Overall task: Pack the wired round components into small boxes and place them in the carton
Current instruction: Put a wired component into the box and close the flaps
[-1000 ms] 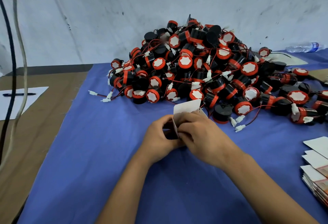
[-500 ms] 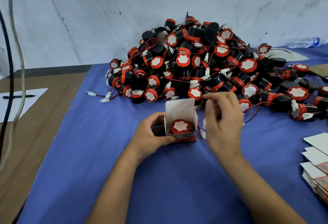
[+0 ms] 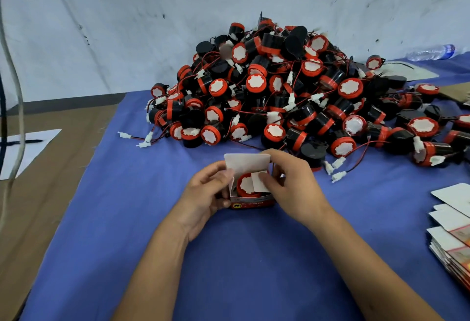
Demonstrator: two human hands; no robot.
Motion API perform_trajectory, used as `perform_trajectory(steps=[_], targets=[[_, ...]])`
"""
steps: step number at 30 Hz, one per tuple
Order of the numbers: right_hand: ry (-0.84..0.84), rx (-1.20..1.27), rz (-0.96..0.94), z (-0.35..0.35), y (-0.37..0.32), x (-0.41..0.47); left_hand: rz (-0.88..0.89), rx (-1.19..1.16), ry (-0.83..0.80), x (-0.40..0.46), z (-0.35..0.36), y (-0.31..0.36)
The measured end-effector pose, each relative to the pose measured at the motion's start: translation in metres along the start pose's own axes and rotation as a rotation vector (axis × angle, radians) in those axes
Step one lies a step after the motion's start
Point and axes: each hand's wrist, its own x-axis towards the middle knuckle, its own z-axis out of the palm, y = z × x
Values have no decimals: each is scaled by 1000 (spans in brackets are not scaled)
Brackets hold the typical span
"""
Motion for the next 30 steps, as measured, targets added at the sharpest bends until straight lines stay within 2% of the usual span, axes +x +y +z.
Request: perform_trajectory(steps=[6,9,11,15,19,22,25,30], targets=[[-118,-62,-136,-1,-3,-4,193,267,42,-4,-3,-2],[-92,-37,-117,2,-4,-8,155,291,2,-6,1,1],[-117,-15,-95,4,-4,-7,136,304,37,-5,4,2],[-100,191,-12,6,-1,-4,139,332,102,-4,8,2],[-51,141,23,10,1,-2,97,169,3,-5,-1,5],[-24,97,3,9,0,-3,60,77,30,-5,-5,6],[-55,79,-14,6,-3,-6,108,205,127,-2,-2,3],[9,103,-1,11,-5,-7,129,278,157,0,-1,0]])
